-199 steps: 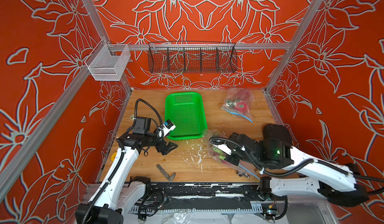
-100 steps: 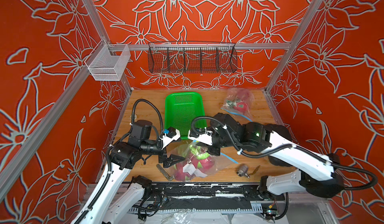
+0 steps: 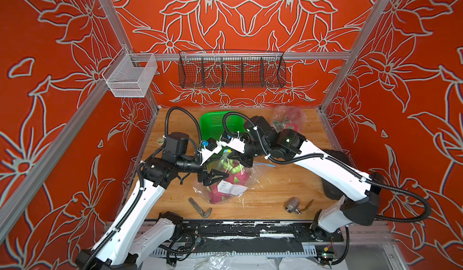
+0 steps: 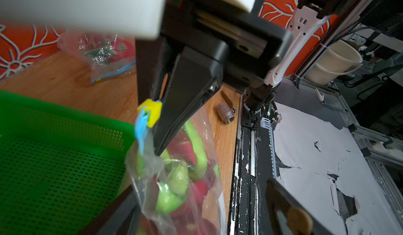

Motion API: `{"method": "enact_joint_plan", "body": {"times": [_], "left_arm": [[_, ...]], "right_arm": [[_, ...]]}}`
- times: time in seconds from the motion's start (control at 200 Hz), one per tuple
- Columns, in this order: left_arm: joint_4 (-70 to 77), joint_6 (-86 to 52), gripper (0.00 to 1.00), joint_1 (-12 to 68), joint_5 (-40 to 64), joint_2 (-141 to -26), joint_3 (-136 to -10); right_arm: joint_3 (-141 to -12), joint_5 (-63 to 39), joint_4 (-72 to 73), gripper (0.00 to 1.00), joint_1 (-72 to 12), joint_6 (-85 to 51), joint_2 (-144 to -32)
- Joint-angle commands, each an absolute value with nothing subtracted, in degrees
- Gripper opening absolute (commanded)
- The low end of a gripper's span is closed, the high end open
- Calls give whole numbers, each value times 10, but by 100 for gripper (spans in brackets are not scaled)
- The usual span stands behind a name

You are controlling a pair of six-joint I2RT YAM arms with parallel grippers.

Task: Open the zip-top bag and take out the dragon fruit
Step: Pick up the zipper food storage bag at the center of the board.

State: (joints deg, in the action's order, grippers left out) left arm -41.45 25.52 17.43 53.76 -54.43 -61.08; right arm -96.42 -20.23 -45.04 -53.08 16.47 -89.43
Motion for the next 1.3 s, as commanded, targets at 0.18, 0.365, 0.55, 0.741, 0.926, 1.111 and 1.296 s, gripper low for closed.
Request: {"method": "enact_joint_plan", "body": {"times": [0.18, 0.365, 0.55, 0.741, 0.926, 1.111, 1.296], "left_arm": [[-402, 274, 71, 177, 498, -606, -659], [-376, 288, 55, 176, 483, -611, -639], [-370, 288, 11, 176, 490, -621, -623], [-373, 296, 0, 175, 459, -607, -614], [-381, 301, 0, 152, 464, -573, -605], [-381, 289, 0, 137, 472, -549, -608], [-381, 277, 0, 135, 479, -544, -608]], "right_arm": [[-981, -275, -418, 0, -519, 169, -879], [-921, -373, -366, 0, -494, 153, -840], [-847, -438, -274, 0, -470, 106, -799], [-815, -446, -253, 10, -463, 103, -782], [-752, -414, -213, 53, -455, 101, -727], [-679, -376, -153, 66, -454, 79, -677], [-641, -380, -134, 68, -454, 82, -673]]}}
